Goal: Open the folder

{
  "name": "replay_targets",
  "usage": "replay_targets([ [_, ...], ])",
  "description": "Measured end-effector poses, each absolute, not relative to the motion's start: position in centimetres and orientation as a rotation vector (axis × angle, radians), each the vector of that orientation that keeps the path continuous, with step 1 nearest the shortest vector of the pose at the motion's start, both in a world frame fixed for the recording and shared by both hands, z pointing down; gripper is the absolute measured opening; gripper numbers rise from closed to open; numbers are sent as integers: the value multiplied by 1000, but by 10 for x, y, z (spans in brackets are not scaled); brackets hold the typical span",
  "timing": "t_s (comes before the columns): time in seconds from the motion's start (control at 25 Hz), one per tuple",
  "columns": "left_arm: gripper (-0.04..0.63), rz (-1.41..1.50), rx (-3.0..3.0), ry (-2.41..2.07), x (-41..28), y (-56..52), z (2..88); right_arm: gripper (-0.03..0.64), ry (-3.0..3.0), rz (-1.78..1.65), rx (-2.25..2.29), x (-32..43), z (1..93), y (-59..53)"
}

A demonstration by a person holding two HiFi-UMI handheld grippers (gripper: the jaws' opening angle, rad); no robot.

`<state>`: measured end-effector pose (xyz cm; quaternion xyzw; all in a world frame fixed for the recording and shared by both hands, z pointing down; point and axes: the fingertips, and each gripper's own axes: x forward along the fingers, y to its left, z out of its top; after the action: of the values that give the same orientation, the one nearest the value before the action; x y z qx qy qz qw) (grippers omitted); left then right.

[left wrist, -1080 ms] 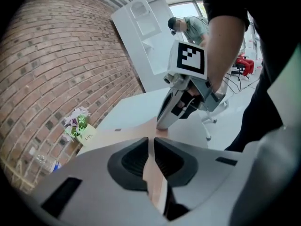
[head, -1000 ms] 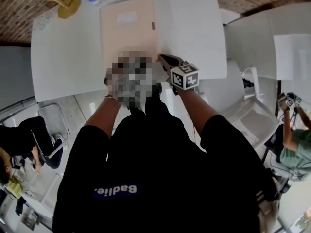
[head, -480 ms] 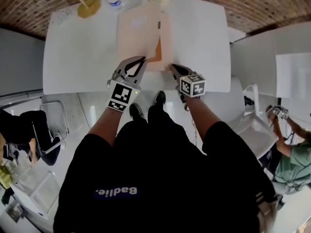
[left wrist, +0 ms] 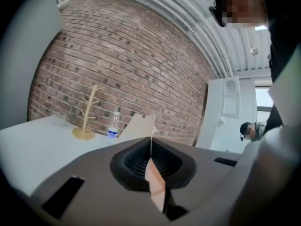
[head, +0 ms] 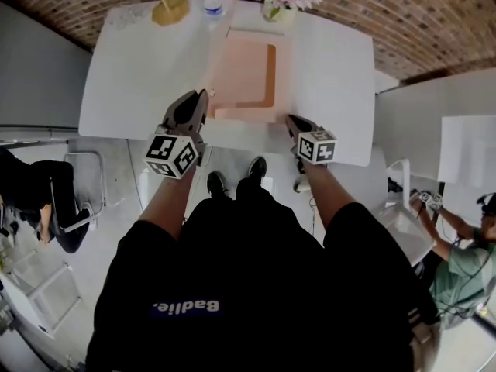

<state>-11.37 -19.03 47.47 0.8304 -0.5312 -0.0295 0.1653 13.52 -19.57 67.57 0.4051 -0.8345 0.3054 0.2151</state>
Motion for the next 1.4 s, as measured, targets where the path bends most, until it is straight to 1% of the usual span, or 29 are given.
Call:
replay_targets([
  [0.32,3,-250,2119,-1669,-190,-178,490,28,-2286,813,1111,131,671,-196],
  [0.6,3,-516,1752,-1756,-259,-165,532,28,-2258,783,1080,133,674,-195],
  [0.72,3,-587,1637,-1766,-281,-163,551,28,-2253,765,1072,131,674,-197],
  [1.04,3,-606,1411,-1814,-318,-155,604,28,-2235,751,1075,132,673,-197],
  [1.4,5,-511,1230,-1799,-345,-153,660,28,-2218,762,1100,136,673,-201],
])
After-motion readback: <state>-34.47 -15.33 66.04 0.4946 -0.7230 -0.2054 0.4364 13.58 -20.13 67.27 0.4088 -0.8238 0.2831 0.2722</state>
